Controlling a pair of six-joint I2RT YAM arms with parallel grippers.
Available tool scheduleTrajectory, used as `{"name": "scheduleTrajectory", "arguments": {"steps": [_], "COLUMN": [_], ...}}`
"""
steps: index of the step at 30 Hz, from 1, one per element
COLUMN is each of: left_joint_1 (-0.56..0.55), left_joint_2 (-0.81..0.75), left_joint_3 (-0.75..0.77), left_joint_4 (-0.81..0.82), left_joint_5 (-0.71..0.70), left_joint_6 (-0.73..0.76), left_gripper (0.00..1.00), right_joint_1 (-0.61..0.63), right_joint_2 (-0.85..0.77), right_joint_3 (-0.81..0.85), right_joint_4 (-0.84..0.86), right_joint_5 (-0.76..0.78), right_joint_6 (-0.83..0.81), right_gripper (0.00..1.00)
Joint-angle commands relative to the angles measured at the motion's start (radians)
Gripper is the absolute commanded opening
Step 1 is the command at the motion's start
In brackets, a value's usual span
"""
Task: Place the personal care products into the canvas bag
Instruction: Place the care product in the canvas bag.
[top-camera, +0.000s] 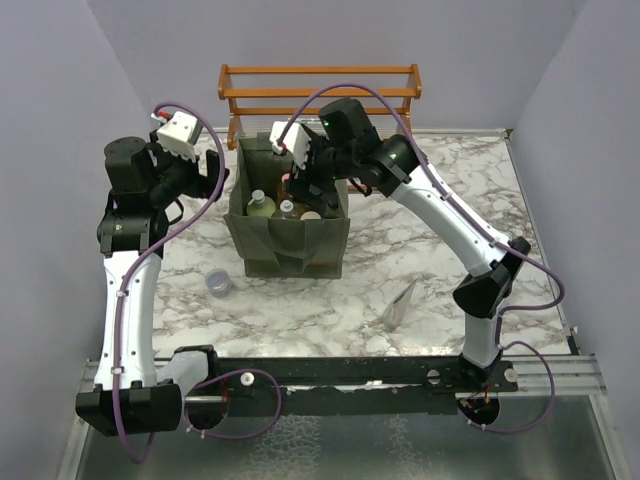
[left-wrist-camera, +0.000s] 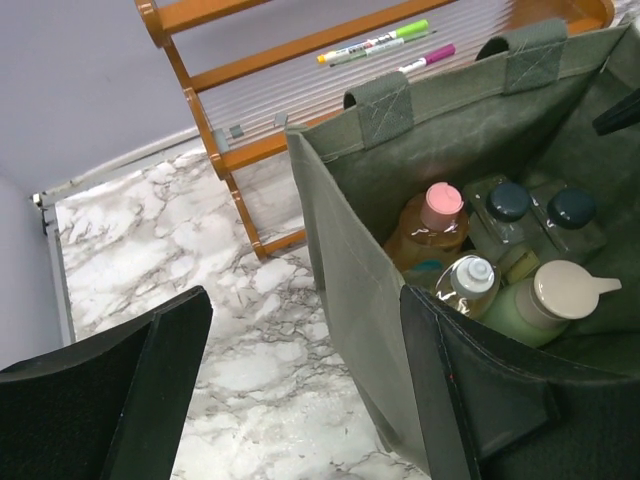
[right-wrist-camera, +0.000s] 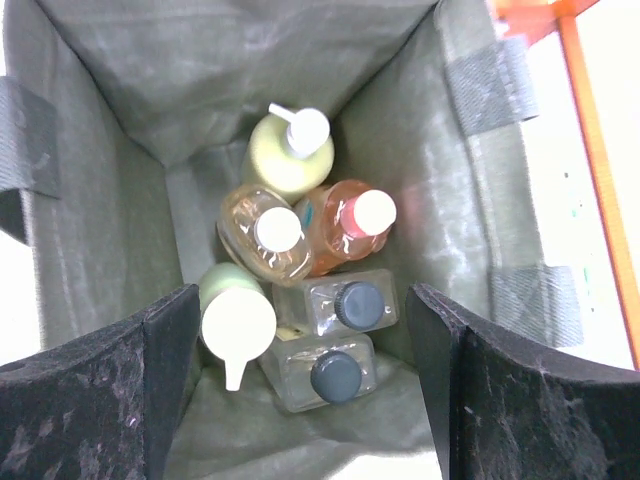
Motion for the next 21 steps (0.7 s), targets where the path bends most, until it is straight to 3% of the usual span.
{"name": "scheduleTrajectory", "arguments": {"steps": [1,14,21], "left_joint_1": [-0.007,-0.216,-0.365], "left_joint_2": [0.000,0.056,0.109], "left_joint_3": [0.073,0.226,0.261], "left_joint_4": [-0.005,-0.110,-0.141], "left_joint_5": [0.048,-0.013,-0.077], "left_joint_6": [0.013,0.060,0.110], "left_gripper": [0.80,0.80,0.82], "right_joint_1": [-0.002,-0.082,-0.357], "right_joint_2": [-0.079,-0.301,-0.436], "right_joint_3": [0.026,-0.083,-0.215], "right_joint_4": [0.092,0.188,0.211], "right_joint_5": [-0.026,0.083,-0.092], "right_joint_6": [0.079,0.125,0.167], "right_gripper": [0.83,0.83,0.83]}}
